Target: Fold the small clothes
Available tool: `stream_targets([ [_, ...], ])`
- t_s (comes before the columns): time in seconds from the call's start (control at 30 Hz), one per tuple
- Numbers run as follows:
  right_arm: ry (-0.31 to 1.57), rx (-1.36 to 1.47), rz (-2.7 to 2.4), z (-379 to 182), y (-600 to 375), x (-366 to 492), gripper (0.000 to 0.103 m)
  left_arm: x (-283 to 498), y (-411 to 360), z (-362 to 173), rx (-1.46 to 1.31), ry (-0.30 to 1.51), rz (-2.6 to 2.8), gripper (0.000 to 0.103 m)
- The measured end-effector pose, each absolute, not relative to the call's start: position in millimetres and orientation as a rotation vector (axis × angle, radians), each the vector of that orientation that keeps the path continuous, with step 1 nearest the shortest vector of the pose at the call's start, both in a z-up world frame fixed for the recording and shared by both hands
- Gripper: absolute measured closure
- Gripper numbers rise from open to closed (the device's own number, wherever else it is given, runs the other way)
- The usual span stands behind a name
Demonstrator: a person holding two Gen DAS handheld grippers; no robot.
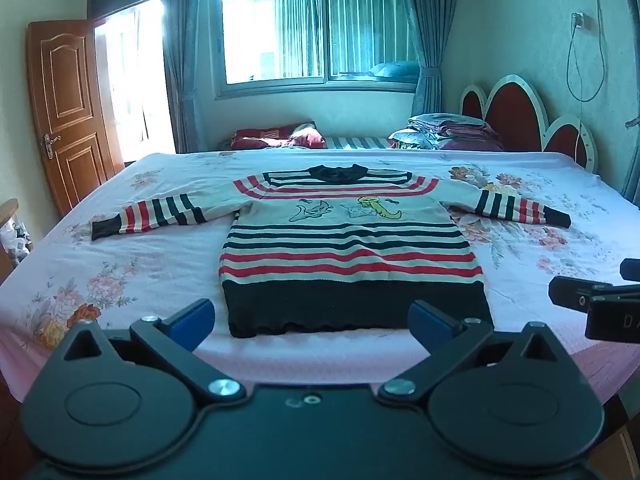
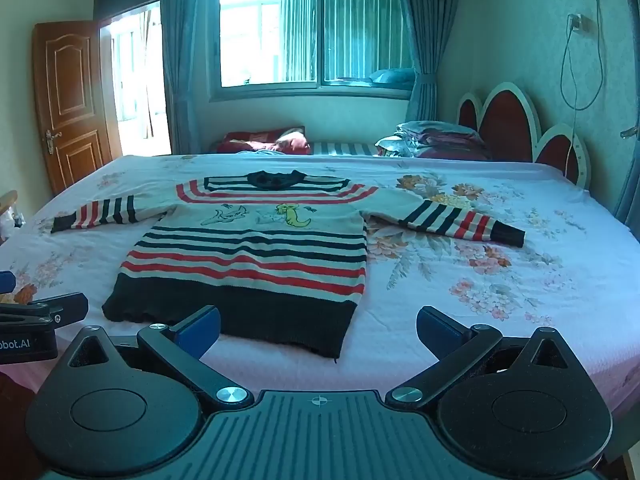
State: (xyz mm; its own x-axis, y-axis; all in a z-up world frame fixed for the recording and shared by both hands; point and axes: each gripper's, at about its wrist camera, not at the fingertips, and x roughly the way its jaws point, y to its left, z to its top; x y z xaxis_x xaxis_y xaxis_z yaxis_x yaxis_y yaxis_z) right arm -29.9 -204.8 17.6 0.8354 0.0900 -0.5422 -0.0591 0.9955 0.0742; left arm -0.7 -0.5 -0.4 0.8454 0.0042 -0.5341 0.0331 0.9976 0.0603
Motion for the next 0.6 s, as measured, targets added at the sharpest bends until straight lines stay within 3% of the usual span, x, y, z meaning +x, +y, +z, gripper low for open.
stream_targets([
  [0.6,0.572,0.056,0.079,17.9,-203.6,-33.9,0.000,-3.1,3.4,5.3,0.057,0.568,-0.015,0.000],
])
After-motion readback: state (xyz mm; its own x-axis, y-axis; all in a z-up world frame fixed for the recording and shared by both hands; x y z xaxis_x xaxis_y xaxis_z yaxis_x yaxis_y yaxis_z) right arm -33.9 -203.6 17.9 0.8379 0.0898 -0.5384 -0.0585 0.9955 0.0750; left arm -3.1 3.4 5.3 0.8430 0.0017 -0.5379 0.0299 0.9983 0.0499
